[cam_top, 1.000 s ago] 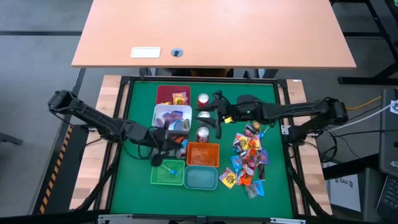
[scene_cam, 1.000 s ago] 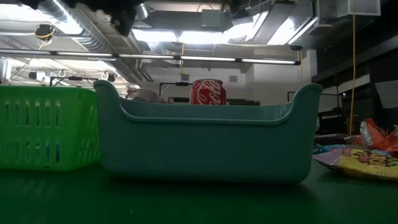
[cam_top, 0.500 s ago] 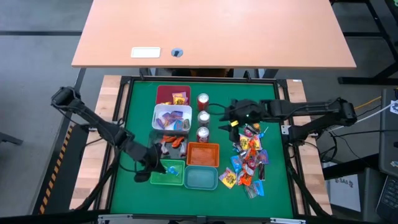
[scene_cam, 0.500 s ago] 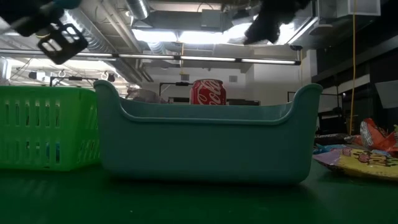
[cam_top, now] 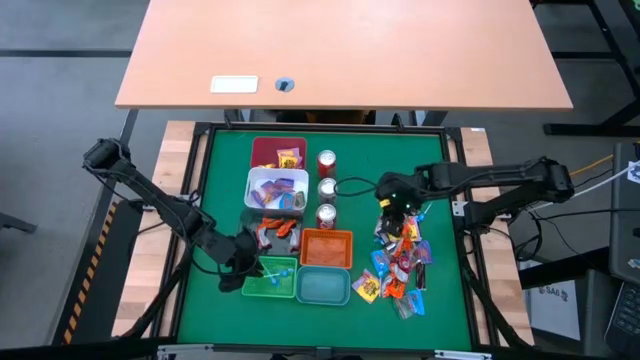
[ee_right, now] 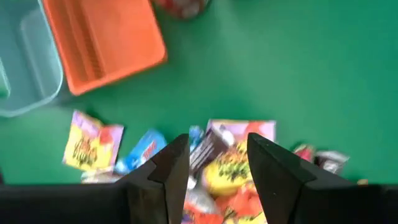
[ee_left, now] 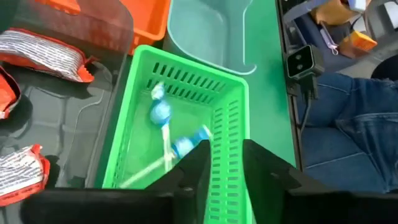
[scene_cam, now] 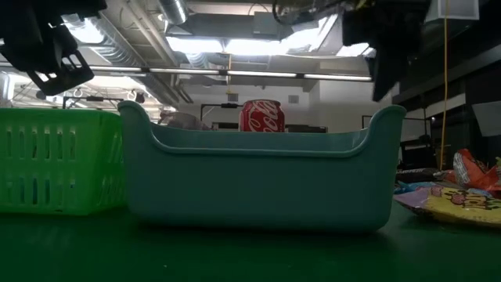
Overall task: Sort candy
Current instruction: Put the blue candy into the green bin, then put the orange chocolate into the black bin
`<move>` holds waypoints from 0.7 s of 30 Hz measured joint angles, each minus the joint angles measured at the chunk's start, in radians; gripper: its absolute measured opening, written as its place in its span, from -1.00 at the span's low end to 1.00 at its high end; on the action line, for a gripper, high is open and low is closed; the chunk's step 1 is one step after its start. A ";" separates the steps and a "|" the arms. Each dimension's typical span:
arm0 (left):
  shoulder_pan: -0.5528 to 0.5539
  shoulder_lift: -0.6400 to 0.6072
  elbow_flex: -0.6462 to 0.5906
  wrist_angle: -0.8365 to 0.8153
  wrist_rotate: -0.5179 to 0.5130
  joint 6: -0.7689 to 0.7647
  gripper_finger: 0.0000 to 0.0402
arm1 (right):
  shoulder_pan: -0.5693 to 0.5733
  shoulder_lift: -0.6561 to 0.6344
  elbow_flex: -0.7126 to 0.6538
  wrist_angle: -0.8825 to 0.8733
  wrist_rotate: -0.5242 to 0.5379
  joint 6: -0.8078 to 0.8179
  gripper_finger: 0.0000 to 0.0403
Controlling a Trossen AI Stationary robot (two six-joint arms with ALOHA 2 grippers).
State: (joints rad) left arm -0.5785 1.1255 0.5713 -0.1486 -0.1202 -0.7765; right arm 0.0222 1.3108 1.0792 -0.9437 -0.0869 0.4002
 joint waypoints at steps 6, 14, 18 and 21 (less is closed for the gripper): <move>0.000 0.000 0.000 0.002 -0.002 0.000 -0.40 | 0.090 0.001 -0.068 0.001 -0.011 0.017 -0.20; 0.000 0.000 0.000 0.008 -0.066 0.000 -0.38 | 0.263 0.001 -0.116 -0.003 0.102 0.101 -0.20; 0.000 0.000 0.000 0.008 -0.088 0.000 -0.38 | 0.329 0.001 -0.135 -0.002 0.182 0.142 -0.20; 0.000 0.000 0.000 0.008 -0.088 0.000 -0.38 | 0.360 0.001 -0.162 0.002 0.192 0.163 -0.20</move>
State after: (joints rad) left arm -0.5785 1.1259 0.5713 -0.1406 -0.2085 -0.7761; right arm 0.3824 1.3113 0.9174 -0.9413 0.1054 0.5632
